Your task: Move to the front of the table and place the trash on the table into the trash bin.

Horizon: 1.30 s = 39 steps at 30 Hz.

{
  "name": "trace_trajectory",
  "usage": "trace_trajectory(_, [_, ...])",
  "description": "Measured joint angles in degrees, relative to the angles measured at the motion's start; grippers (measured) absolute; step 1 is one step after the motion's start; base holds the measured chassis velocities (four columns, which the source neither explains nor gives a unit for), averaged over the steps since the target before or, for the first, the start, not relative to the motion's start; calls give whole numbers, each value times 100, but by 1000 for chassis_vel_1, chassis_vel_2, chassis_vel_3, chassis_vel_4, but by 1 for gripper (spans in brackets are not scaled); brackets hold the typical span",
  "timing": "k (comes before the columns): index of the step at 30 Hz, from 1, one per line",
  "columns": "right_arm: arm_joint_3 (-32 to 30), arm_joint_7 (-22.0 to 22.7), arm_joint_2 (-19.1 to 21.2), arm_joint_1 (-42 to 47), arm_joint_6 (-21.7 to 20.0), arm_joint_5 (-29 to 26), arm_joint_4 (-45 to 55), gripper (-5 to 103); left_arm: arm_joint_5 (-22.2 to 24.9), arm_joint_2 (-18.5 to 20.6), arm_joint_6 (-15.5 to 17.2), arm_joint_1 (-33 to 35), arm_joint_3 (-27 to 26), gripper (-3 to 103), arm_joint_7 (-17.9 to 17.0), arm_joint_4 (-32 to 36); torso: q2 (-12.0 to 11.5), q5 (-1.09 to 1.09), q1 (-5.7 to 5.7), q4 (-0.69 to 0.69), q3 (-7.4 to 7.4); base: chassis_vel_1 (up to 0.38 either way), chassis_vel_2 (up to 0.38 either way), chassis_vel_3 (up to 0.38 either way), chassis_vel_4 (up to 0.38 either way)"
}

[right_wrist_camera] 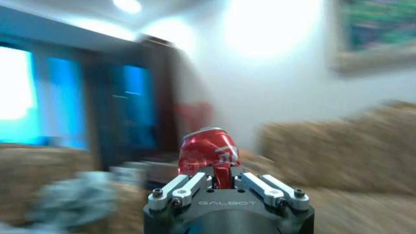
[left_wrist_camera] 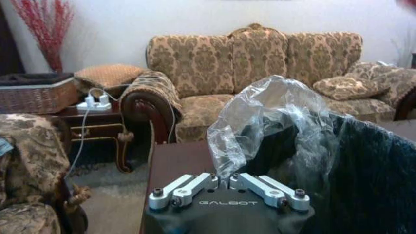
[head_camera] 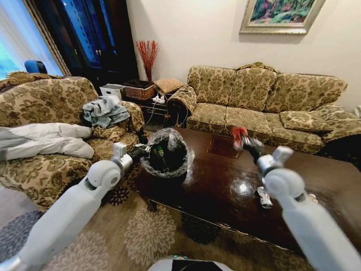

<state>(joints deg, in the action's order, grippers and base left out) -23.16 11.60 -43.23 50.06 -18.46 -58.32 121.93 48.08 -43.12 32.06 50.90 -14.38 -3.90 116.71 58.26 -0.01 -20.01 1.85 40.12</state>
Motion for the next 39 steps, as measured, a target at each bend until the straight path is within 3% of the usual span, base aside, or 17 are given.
trace_trajectory(1, [121, -88, 46, -180, 1, -67, 10, 13, 28, 11, 16, -57, 44, 3, 0, -26, 0, 1, 0, 0, 0, 0, 0, 0, 0])
trace_trajectory(3, [1019, -394, 68, -1206, 18, -419, -13, 13, 197, 48, 93, -360, 341, 3, 4, -182, 0, 1, 0, 2, 0, 0, 0, 0, 0])
trace_trajectory(4, [1019, -394, 68, -1206, 18, -419, -13, 13, 197, 48, 93, -360, 341, 3, 4, -182, 0, 1, 0, 2, 0, 0, 0, 0, 0])
trace_trajectory(6, [1957, -535, -169, -1934, 134, -541, -210, 13, 270, 74, 115, -654, 709, 3, 12, -341, 0, -1, 0, 1, 1, 0, 0, 0, 0])
trace_trajectory(7, [1957, -535, -169, -1934, 134, -541, -210, 13, 270, 74, 115, -654, 709, 3, 12, -341, 0, -1, 0, 1, 1, 0, 0, 0, 0])
trace_trajectory(10, [3110, -742, -732, -2595, 326, -239, -666, 13, 349, 60, 146, -1043, 1129, 3, 6, -484, 0, -1, -1, 3, 1, 0, 0, 0, 0])
trace_trajectory(12, [3470, -753, -1029, -2735, 338, -80, -839, 13, 420, 38, 179, -1225, 1271, 3, 4, -548, 0, -1, -1, 3, 1, 0, 0, 0, 0])
trace_trajectory(18, [3803, -779, -1266, -2657, 333, 240, -1006, 13, 449, 13, 188, -1423, 1398, 3, -4, -686, 0, 0, 0, 3, 1, 0, 0, 0, 0])
trace_trajectory(28, [3688, -921, -1113, -2101, 172, 970, -1116, 12, 476, 105, 172, -1346, 1205, 3, 72, -725, 0, 1, 0, 2, 0, 0, 0, 0, 0])
trace_trajectory(36, [3653, -899, -1075, -1973, 107, 1112, -1056, 43, 473, 62, 171, -1345, 1194, 3, 65, -711, 1, 1, 1, 2, 0, 0, 0, 0, 0])
trace_trajectory(37, [3653, -899, -1075, -1973, 107, 1112, -1056, 43, 473, 62, 171, -1345, 1194, 3, 65, -711, 1, 1, 1, 2, 0, 0, 0, 0, 0])
trace_trajectory(39, [3605, -881, -1035, -1963, 131, 1106, -1032, 54, 470, 58, 171, -1345, 1186, 3, 43, -682, 1, 1, 0, 2, 0, 0, 0, 0, 0])
